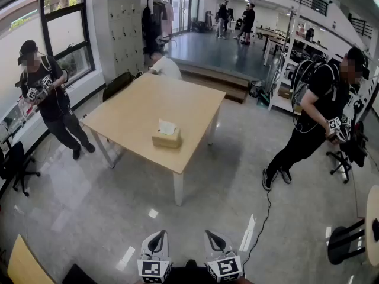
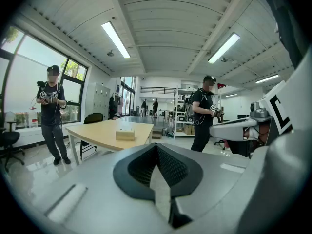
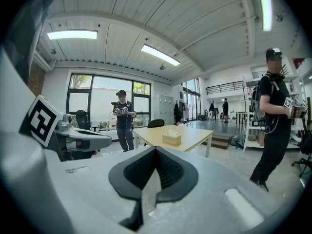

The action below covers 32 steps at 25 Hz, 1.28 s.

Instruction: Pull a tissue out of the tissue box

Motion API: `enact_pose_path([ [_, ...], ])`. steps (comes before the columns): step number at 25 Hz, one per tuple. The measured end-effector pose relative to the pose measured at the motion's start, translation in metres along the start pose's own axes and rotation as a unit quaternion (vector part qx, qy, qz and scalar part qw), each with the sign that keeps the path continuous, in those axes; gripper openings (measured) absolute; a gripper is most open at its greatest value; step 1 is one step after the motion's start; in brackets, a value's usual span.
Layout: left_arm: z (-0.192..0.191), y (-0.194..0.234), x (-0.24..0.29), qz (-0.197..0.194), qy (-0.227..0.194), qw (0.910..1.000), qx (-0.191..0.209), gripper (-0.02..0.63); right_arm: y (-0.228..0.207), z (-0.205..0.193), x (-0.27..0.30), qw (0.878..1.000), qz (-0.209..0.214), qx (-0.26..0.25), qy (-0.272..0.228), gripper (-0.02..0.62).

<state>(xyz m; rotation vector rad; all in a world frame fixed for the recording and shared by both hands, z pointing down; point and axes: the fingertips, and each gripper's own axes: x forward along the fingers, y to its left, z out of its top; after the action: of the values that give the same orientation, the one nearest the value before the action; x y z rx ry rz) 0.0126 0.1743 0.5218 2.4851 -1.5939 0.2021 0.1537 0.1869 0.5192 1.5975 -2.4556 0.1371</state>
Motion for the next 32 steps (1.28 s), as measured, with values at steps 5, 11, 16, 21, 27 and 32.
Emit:
enact_pose_path([
  [5,-0.012,0.007,0.002,0.009,0.003,1.0000,0.002,0.018,0.004,0.000,0.002,1.000,0.011,0.010,0.001,-0.009],
  [11,0.009,0.003,0.013,0.007,-0.006,0.9999,-0.006,0.018,-0.011,0.014,0.011,1.000,-0.002,-0.005,-0.010,-0.009],
  [16,0.010,0.000,0.022,0.002,-0.006,1.0000,-0.002,0.017,-0.012,0.021,0.016,1.000,-0.003,-0.002,-0.014,-0.009],
  [21,0.014,0.000,0.029,0.009,-0.003,0.9999,-0.006,0.017,-0.010,0.023,0.017,1.000,0.015,0.005,-0.016,-0.008],
  [27,0.041,0.011,0.041,0.030,-0.022,0.9992,0.014,0.018,-0.014,0.044,0.030,0.999,0.027,0.012,-0.037,-0.006],
  [32,0.050,0.024,0.044,0.038,-0.022,0.9989,0.017,0.018,-0.013,0.058,0.046,0.998,0.030,0.018,-0.047,-0.006],
])
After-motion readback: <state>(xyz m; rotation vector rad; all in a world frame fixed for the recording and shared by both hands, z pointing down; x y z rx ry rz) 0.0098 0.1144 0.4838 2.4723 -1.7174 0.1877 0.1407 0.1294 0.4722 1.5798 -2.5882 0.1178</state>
